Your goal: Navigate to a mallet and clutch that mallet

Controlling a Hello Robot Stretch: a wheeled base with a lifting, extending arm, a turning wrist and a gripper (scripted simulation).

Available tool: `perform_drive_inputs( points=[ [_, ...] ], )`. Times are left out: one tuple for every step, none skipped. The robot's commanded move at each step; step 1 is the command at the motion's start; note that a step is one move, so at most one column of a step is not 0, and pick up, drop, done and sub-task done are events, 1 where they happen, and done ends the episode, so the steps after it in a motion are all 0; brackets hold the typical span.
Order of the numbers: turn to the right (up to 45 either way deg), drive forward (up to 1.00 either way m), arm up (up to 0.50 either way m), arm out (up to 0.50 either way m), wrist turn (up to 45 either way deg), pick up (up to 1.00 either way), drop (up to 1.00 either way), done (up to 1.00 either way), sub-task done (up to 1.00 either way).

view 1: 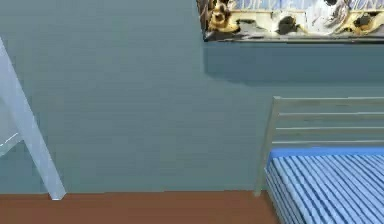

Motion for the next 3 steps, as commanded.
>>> perform_drive_inputs(
  points=[
    [0.0, 0.5, 0.0, 0.0, 0.0, 0.0, 0.0, 0.0, 0.0],
    [-45.0, 0.0, 0.0, 0.0, 0.0, 0.0, 0.0, 0.0, 0.0],
    [-15.0, 0.0, 0.0, 0.0, 0.0, 0.0, 0.0, 0.0, 0.0]
  ],
)
